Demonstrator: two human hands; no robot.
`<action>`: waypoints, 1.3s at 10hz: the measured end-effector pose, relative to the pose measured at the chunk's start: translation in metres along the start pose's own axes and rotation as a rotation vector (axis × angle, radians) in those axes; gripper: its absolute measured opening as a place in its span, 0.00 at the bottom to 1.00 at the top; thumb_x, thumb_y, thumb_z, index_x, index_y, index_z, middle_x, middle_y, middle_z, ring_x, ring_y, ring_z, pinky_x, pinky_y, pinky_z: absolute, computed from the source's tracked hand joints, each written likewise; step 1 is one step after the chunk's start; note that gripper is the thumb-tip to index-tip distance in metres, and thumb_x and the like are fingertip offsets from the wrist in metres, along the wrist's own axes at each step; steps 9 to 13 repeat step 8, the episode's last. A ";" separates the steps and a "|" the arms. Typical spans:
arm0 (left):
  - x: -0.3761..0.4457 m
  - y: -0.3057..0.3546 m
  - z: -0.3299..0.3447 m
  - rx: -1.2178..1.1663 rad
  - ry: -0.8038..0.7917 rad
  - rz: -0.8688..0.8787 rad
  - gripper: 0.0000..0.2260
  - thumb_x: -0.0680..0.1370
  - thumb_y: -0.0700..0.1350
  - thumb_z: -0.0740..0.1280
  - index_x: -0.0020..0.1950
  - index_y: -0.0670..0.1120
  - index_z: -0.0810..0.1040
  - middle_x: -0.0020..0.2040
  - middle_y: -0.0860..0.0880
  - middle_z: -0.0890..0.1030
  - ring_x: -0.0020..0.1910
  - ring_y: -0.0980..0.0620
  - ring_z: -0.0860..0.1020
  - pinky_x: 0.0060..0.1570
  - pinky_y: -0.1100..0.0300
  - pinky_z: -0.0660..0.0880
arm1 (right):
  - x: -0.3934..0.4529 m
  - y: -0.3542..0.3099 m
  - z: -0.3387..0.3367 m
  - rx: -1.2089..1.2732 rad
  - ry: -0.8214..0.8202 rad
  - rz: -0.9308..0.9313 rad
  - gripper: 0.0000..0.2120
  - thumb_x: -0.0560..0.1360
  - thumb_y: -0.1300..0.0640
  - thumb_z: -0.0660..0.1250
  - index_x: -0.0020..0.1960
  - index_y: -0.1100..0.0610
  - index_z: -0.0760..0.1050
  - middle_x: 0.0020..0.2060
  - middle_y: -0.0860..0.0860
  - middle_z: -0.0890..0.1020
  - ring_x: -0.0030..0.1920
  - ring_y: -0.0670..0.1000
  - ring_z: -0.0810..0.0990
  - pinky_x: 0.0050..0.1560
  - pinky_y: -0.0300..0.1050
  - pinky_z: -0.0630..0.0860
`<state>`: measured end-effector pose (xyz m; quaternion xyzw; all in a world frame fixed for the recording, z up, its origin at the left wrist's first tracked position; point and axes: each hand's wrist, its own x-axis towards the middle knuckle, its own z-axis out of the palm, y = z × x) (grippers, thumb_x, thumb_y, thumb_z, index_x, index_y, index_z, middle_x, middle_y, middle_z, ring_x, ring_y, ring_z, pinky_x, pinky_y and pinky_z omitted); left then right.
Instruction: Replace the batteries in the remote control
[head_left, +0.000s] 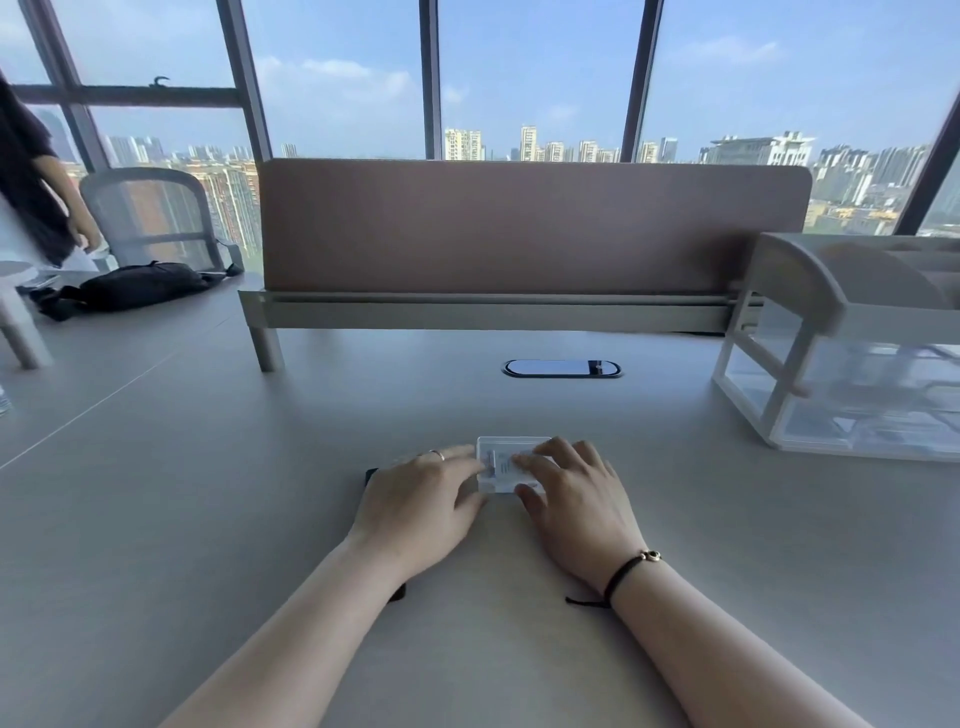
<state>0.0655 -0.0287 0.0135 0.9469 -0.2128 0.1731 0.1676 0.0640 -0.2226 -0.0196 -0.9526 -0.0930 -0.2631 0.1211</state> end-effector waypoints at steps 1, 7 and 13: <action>-0.013 -0.013 -0.009 0.032 -0.067 -0.140 0.24 0.75 0.64 0.62 0.69 0.59 0.71 0.77 0.57 0.64 0.71 0.51 0.69 0.65 0.53 0.66 | -0.002 -0.001 -0.006 -0.006 -0.005 0.005 0.18 0.72 0.46 0.67 0.61 0.47 0.76 0.57 0.50 0.78 0.55 0.56 0.76 0.53 0.50 0.75; -0.054 -0.032 -0.007 -0.269 -0.169 -0.145 0.23 0.76 0.59 0.66 0.70 0.56 0.72 0.78 0.56 0.61 0.76 0.59 0.55 0.69 0.63 0.55 | -0.024 -0.004 -0.024 0.029 -0.090 0.037 0.25 0.73 0.44 0.64 0.69 0.46 0.69 0.69 0.47 0.73 0.67 0.53 0.72 0.63 0.48 0.69; -0.055 -0.028 -0.011 -0.297 -0.067 -0.134 0.19 0.75 0.58 0.67 0.65 0.55 0.76 0.75 0.56 0.66 0.74 0.59 0.61 0.65 0.65 0.58 | -0.033 -0.004 -0.028 0.082 -0.094 0.086 0.25 0.72 0.44 0.66 0.69 0.46 0.69 0.66 0.48 0.74 0.64 0.53 0.73 0.62 0.47 0.70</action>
